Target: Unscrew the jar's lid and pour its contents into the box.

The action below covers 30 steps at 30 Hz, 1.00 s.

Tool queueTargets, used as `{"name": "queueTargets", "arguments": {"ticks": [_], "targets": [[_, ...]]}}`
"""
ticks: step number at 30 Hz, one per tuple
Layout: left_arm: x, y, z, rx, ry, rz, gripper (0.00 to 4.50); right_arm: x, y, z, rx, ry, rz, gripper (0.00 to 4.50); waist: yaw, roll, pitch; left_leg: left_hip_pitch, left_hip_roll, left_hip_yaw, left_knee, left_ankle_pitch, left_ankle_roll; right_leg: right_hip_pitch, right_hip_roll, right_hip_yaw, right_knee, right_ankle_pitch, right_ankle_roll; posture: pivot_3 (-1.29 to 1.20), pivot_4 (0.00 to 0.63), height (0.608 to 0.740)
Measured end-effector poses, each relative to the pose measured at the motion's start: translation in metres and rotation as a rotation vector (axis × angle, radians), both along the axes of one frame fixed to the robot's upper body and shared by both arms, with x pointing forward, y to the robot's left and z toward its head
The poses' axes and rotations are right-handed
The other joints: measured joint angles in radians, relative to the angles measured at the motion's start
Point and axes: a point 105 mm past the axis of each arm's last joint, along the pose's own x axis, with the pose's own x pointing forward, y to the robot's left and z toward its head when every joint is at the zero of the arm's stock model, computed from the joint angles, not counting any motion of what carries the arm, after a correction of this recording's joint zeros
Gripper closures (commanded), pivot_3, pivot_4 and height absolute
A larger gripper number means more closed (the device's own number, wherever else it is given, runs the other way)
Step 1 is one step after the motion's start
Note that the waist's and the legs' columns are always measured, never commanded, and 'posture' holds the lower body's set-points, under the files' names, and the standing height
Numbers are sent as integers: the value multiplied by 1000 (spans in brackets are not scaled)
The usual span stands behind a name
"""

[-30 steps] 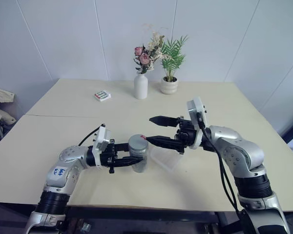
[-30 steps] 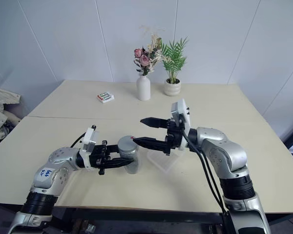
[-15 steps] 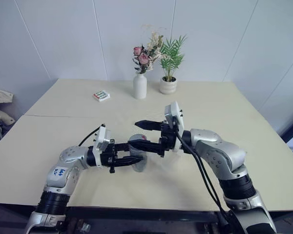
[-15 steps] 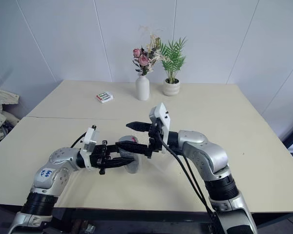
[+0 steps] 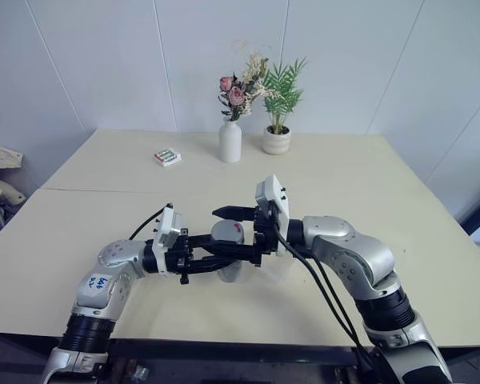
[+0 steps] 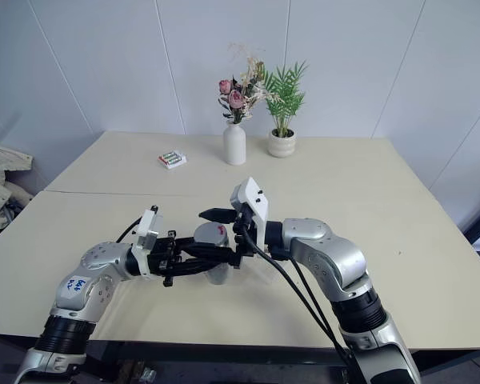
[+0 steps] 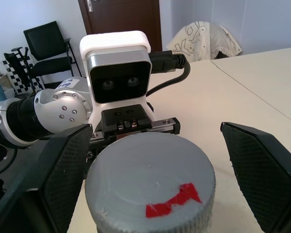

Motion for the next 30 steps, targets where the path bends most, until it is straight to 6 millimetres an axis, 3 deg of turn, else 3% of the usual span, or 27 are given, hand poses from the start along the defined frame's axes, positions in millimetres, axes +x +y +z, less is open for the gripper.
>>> {"name": "queueTargets", "arguments": {"ticks": [30], "targets": [[5,0,-2,-5,17,29,2586,4,-42,-5,-17,11,-76,34,1,0,0,0,0,0,0,0,0,0,0,0,0,0,0,0,150,740]]}}
